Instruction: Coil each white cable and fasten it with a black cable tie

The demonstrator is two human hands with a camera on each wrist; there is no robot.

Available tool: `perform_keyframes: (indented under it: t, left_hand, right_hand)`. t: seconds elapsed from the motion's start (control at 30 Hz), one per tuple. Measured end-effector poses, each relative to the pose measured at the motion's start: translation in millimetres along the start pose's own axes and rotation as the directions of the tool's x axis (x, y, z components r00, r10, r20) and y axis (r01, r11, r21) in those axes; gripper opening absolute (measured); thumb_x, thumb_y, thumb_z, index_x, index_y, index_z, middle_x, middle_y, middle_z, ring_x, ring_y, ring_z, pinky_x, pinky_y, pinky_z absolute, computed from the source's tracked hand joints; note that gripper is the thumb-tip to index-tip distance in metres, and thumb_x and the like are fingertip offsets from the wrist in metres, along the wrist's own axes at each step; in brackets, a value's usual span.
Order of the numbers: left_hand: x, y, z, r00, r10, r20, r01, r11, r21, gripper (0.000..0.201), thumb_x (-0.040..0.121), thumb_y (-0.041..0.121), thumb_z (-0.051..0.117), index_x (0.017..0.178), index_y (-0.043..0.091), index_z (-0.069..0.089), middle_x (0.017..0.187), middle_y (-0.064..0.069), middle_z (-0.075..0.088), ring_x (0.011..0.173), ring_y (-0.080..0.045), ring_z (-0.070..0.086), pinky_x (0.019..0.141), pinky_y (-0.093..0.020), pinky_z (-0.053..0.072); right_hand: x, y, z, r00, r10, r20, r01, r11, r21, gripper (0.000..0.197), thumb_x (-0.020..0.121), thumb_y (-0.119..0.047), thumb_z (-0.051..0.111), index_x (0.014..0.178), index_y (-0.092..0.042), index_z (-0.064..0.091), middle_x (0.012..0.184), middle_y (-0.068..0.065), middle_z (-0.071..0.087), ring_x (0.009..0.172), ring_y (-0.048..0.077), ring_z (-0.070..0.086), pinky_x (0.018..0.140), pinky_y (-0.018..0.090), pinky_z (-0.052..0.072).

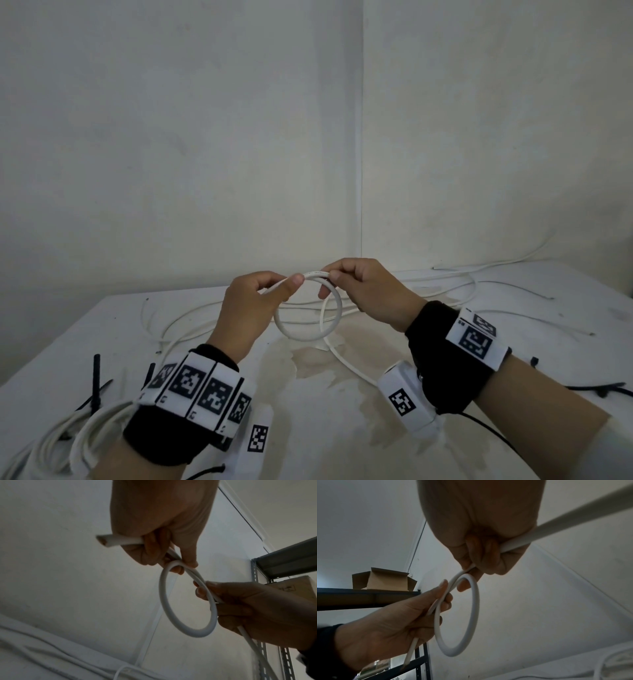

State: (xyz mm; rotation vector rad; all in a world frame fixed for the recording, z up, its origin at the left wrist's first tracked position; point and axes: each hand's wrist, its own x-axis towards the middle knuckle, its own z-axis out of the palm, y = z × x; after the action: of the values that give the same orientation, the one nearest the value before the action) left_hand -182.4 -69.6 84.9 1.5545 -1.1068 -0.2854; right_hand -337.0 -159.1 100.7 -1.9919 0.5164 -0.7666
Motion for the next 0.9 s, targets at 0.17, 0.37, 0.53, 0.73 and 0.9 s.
perform_keyframes:
  t: [0.17,0.37,0.53,0.73,0.9]
  left_hand:
    - [-3.4,-0.3,2.2,1.000,-0.004,0.006,0.003,0.997,0.077,0.029,0.078,0.037,0.069,0.062,0.013,0.066,0.047,0.014,0.055,0.048,0.000,0.046,0.049,-0.010,0.033]
    - [-4.7,5.6,-11.3,0.980,-0.147,0.134,0.150,0.989,-0.014,0.029,0.095,0.016,0.046,0.078,0.013,0.069,0.063,0.004,0.046,0.037,-0.003,0.039,0.041,-0.011,0.032]
    - [-11.1,10.6,-20.4,0.908,-0.235,0.348,0.291,0.949,-0.120,0.021,0.094,0.016,0.048,0.088,0.013,0.069,0.073,-0.001,0.061,0.068,-0.007,0.061,0.067,-0.017,0.050]
    - [-17.8,9.1,-4.4,0.895,-0.232,0.382,0.338,0.910,-0.241,0.011,0.077,0.020,0.064,0.073,0.011,0.059,0.092,-0.001,0.066,0.082,-0.012,0.061,0.083,-0.035,0.052]
    - [-18.2,12.4,7.2,0.959,-0.177,0.221,0.240,0.922,-0.302,0.027,0.075,0.003,0.071,0.073,0.008,0.044,0.053,-0.003,0.060,0.043,-0.014,0.058,0.049,-0.026,0.055]
  right_hand:
    - [3.7,10.4,4.4,0.999,-0.005,-0.043,0.002,0.997,-0.074,0.031,0.095,-0.015,0.047,0.068,-0.016,0.061,0.062,-0.010,0.056,0.063,0.007,0.045,0.058,0.009,0.035]
    - [7.9,18.9,-5.0,0.987,0.011,-0.163,-0.034,0.989,-0.143,0.029,0.095,-0.011,0.046,0.070,-0.011,0.060,0.065,-0.002,0.056,0.042,0.002,0.038,0.044,0.008,0.031]
    - [7.2,21.6,-4.7,0.980,-0.007,-0.197,-0.031,0.981,-0.190,0.033,0.094,-0.010,0.047,0.065,-0.023,0.055,0.061,-0.009,0.058,0.044,-0.003,0.044,0.046,0.008,0.034]
    - [8.2,20.1,0.5,0.978,-0.038,-0.204,-0.001,0.983,-0.186,0.022,0.093,-0.010,0.048,0.076,-0.015,0.060,0.058,-0.009,0.056,0.044,-0.003,0.044,0.047,0.009,0.036]
    - [4.0,22.3,2.2,0.982,-0.037,-0.186,0.006,0.986,-0.165,0.020,0.094,-0.010,0.048,0.079,-0.014,0.059,0.056,-0.008,0.055,0.042,-0.002,0.045,0.045,0.007,0.034]
